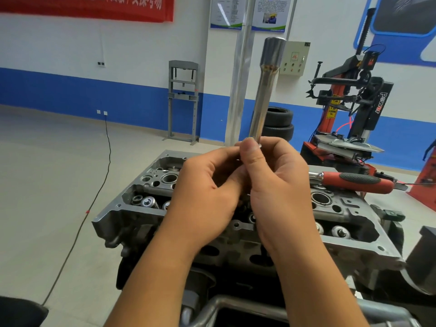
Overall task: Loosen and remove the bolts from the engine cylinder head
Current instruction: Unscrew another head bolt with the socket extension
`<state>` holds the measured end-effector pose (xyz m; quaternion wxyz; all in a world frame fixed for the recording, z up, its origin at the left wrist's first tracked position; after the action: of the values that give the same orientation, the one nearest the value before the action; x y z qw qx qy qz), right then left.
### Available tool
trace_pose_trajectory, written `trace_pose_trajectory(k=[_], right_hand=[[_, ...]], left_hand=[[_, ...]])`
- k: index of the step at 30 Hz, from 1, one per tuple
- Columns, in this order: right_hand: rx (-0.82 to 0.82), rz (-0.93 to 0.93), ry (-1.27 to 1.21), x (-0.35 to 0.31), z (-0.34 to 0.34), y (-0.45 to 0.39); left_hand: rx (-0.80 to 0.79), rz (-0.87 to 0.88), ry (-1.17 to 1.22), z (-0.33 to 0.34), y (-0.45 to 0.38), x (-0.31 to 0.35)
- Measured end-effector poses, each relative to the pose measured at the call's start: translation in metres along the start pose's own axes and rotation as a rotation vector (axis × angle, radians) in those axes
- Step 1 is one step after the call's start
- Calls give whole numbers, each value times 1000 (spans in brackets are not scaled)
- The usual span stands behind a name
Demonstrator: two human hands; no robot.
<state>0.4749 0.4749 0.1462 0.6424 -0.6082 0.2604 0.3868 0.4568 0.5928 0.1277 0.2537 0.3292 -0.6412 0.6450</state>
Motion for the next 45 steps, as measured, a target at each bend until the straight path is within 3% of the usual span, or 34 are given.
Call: trace_pose_trajectory(k=[9, 15, 23, 29, 35, 41, 45], right_hand=[[26, 57, -66, 4, 0, -2], [-11, 42, -15, 3, 1, -2], [14, 66, -55, 6, 0, -4], [-9, 44, -39, 5, 3, -5], [-3, 74, -45, 8, 1, -3], [-6, 53, -48, 6, 2, -6], [3, 56, -77, 7, 1, -6]], left_hand=[[149, 48, -52, -5, 1, 1], [18, -11, 18, 1, 1, -1], [154, 49, -33, -4, 2, 0], [40, -10, -6, 3, 1, 1], [214, 70, -102, -5, 4, 5], [83, 4, -18, 0, 2, 0], [158, 41, -48, -3, 3, 4]])
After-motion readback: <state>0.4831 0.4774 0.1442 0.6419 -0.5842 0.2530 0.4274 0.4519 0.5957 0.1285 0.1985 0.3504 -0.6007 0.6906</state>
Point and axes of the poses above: each hand's wrist, its own y-axis away from the middle knuckle, its own z-axis out of the palm, x = y × z, the point moved 8 cm from there along -y, towards the middle knuckle, and after that the axes turned 2 degrees about z, right-handed, at the moved point
